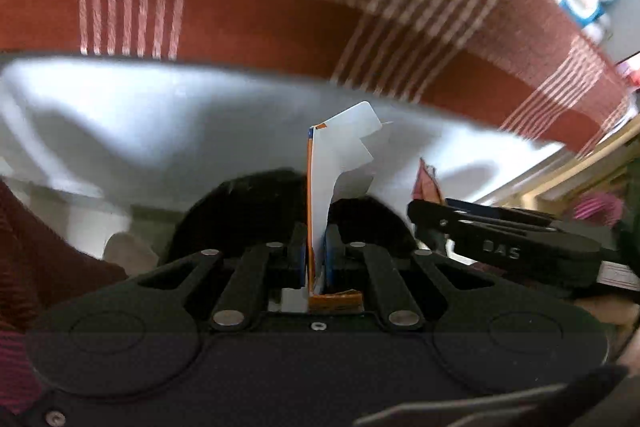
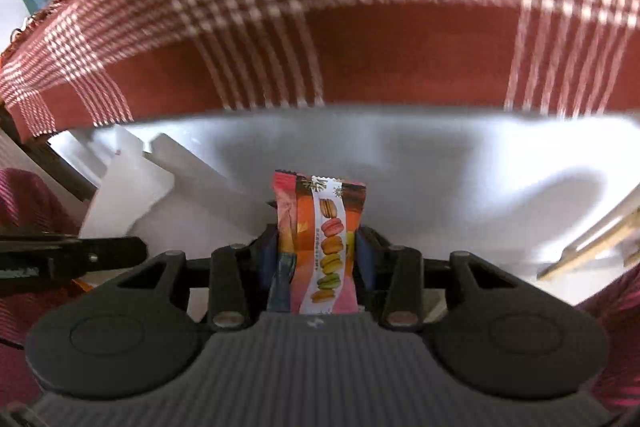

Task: Collect trash
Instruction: 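Lower both tools into the black bin and open both to drop items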

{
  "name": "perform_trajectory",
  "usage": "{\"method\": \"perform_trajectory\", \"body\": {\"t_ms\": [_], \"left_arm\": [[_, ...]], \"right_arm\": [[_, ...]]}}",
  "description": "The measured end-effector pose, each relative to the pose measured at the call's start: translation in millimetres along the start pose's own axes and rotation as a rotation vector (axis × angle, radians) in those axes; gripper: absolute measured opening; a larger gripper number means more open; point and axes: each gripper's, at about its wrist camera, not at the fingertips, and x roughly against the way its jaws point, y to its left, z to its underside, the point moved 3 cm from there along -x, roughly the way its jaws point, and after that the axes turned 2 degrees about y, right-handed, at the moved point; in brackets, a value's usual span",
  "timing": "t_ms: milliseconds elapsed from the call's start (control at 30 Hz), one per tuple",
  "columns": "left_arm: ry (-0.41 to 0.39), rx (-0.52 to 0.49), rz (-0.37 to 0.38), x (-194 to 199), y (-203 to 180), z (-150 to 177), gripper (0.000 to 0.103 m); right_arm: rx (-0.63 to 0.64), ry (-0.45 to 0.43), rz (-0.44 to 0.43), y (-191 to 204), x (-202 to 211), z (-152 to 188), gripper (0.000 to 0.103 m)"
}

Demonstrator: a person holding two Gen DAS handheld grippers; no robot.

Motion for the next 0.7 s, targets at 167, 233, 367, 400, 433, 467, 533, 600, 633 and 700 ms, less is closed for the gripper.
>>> {"method": "perform_trajectory", "body": {"t_ms": [167,233,367,400,433,467,533,600,633,700], "left_arm": [[0.061,-0.011,-0.042,-26,1,9,0.009],[0.077,-0.018,-0.051,-34,1,11,0.009],[0.100,-0.015,-0.070,-45,4,13,0.010],[0.101,-0.011,-0.069,-46,6,13,0.010],[0.103,-0.009,-0.068,-47,7,13,0.010],[0.103,-0.009,-0.070,-48,8,13,0.010],[0.101,-0.012,-0.074,-48,10,12,0.011],[0.101,-0.011,-0.075,-46,7,11,0.011],[0.102,-0.011,-0.075,-47,7,12,0.011],[0.102,-0.013,-0.076,-46,6,12,0.011]], "right_arm": [[-0.012,0.048,0.010,0,-14,11,0.047],[-0.022,0.066,0.008,-1,-19,13,0.047],[-0.037,0.088,0.009,-6,-26,18,0.048],[-0.039,0.092,0.007,-4,-27,17,0.049],[-0.039,0.094,0.007,-2,-28,16,0.049],[-0.037,0.096,0.008,0,-30,16,0.049],[-0.034,0.097,0.008,2,-31,15,0.050],[-0.032,0.098,0.007,4,-32,14,0.050],[-0.032,0.099,0.006,5,-33,13,0.051],[-0.031,0.100,0.005,6,-34,13,0.053]]}}
